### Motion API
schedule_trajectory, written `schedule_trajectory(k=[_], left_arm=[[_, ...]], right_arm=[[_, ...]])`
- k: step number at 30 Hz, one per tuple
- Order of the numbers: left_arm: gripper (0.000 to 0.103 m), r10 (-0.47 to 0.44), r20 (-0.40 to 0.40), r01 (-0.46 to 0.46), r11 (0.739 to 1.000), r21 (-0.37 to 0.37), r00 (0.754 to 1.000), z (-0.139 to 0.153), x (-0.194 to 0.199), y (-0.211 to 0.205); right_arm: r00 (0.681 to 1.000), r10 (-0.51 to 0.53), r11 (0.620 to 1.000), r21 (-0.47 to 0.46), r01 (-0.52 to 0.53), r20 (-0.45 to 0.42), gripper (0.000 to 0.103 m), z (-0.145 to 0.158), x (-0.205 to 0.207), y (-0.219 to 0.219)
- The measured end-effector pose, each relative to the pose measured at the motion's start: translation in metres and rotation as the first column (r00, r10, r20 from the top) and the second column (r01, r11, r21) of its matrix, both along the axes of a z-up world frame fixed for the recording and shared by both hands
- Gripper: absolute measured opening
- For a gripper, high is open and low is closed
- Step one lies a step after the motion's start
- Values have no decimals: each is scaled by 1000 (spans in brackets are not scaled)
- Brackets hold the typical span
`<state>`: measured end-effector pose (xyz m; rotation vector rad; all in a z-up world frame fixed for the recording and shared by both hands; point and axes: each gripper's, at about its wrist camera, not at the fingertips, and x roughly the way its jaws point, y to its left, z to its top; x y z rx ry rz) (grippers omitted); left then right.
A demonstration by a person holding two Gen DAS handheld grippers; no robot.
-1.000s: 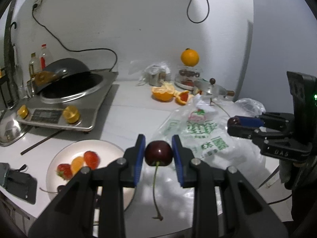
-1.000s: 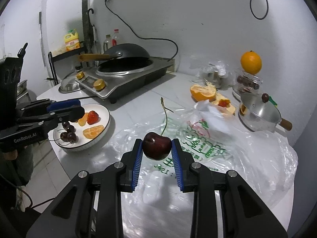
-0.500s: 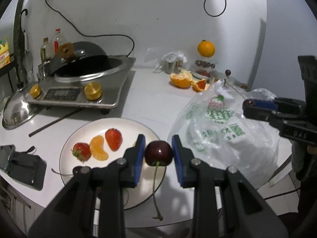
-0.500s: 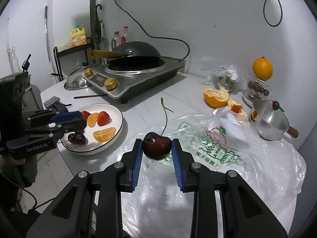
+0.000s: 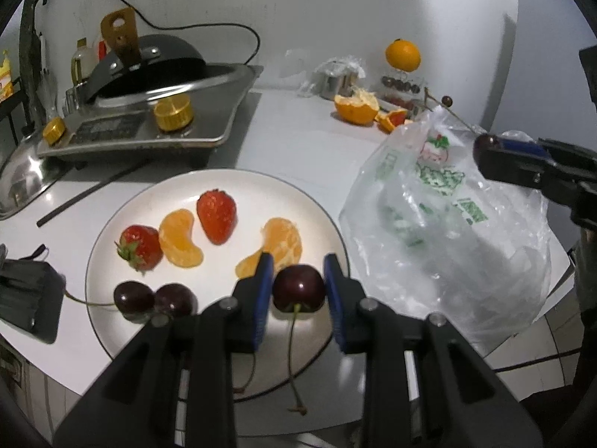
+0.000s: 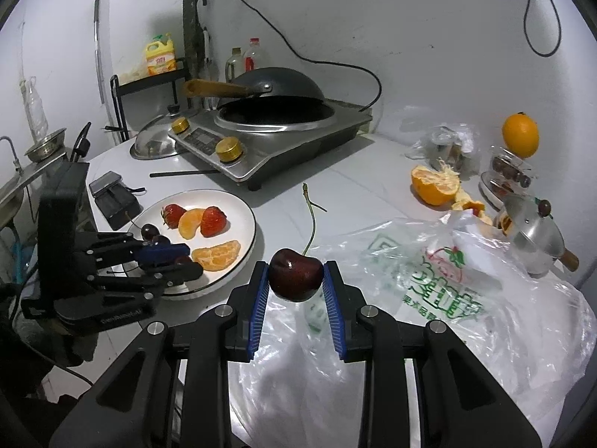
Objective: Organize fruits
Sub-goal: 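Carry the cherry over the white plate with the right tool while the left tool carries its cherry there, then open the right tool to drop the cherry on the plate while the left tool releases its cherry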
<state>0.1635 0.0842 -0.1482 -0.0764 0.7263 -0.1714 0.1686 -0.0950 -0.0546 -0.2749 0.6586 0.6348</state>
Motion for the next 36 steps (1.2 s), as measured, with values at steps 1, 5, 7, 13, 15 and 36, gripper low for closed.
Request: schedule_trajectory(k=[1, 5, 7, 13, 15, 36], left_arm=[[29, -1, -7, 1, 1000, -1, 1000, -2, 1, 1], [30, -5, -28, 5, 1000, 2, 1000, -3, 5, 3], [43, -5, -27, 5, 1000, 4, 1000, -1, 5, 4], [54, 8, 17, -7, 1000, -23, 1000, 14, -4, 16], [54, 25, 31, -24, 999, -23, 999, 20, -9, 23], [54, 232, 36, -233, 973, 1, 972, 18, -41, 116]], right_arm=[[1000, 3, 1000, -2, -3, -1, 31, -1, 1, 3], [1000, 15, 1000, -9, -16, -6, 31, -2, 4, 13], [1000, 22, 1000, -12, -22, -7, 31, -3, 5, 18], [999, 44, 999, -19, -44, -12, 31, -5, 8, 32], [998, 54, 998, -20, -54, -15, 31, -6, 9, 37], [971, 207, 977, -35, -212, -120, 31, -48, 29, 141]])
